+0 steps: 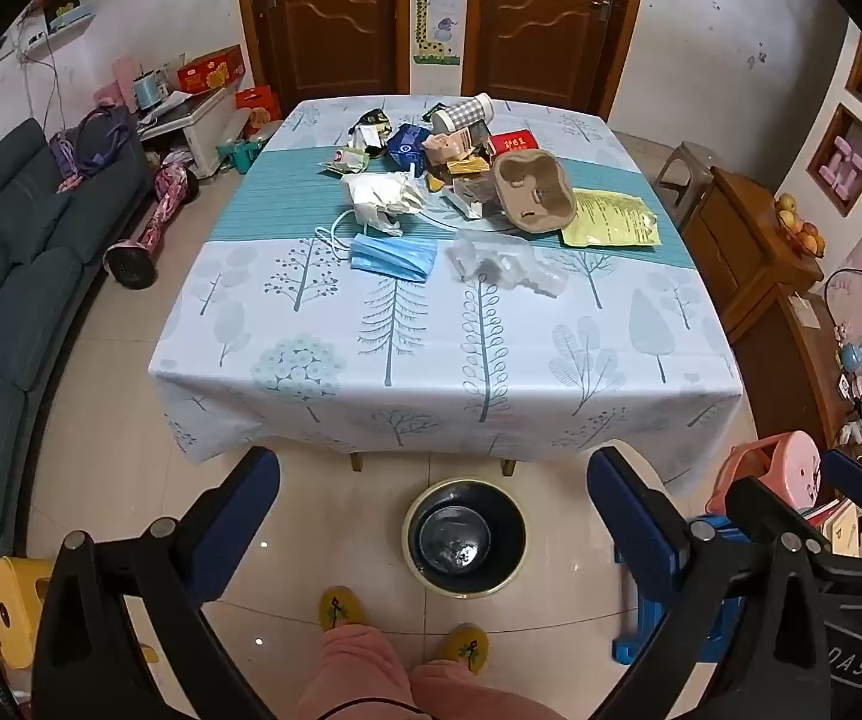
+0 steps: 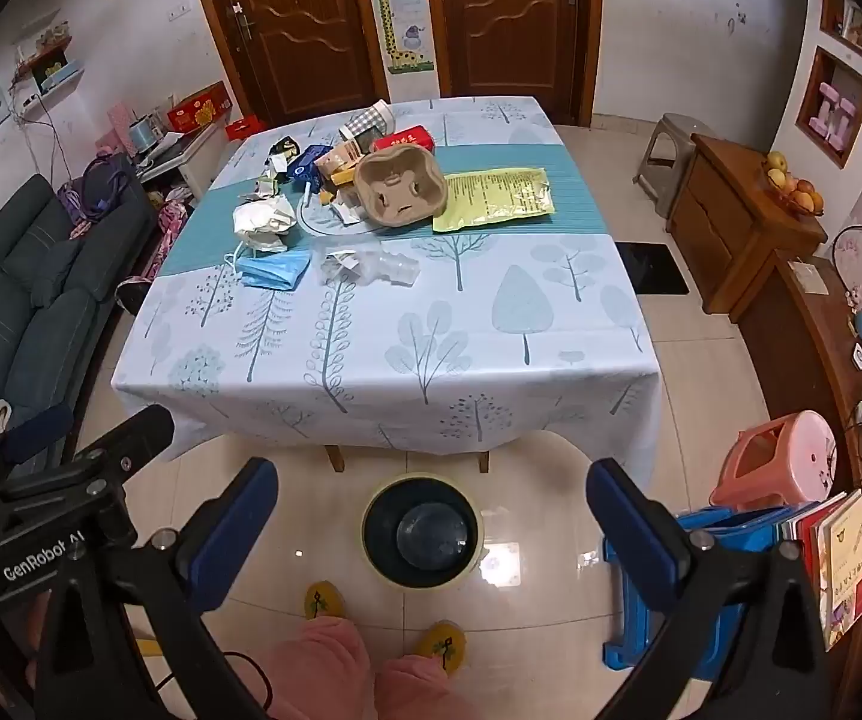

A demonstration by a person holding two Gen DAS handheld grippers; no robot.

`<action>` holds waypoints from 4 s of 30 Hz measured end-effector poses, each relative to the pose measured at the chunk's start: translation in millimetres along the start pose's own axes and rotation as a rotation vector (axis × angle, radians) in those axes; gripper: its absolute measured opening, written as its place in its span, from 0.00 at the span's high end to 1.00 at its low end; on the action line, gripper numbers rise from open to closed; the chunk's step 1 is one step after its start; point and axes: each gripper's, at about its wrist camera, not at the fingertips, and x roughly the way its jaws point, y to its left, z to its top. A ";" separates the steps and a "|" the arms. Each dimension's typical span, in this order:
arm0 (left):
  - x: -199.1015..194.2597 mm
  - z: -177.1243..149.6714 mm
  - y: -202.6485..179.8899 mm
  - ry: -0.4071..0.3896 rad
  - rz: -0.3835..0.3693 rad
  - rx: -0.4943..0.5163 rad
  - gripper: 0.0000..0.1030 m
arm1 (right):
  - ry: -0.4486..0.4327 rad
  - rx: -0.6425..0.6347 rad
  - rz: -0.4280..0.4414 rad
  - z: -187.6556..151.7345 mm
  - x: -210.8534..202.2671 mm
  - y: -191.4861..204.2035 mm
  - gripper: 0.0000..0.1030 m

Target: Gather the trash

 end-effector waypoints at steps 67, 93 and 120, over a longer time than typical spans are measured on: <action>18.5 12.0 1.0 0.014 -0.022 -0.016 0.03 | 0.000 -0.006 0.000 13.4 8.5 -1.4 0.00; 16.4 41.1 21.6 -0.011 -0.051 -0.070 0.03 | -0.048 -0.052 0.016 42.6 10.9 17.7 0.00; 184.8 214.6 125.5 0.213 -0.204 0.042 0.03 | 0.038 0.083 -0.016 130.1 134.5 103.8 0.37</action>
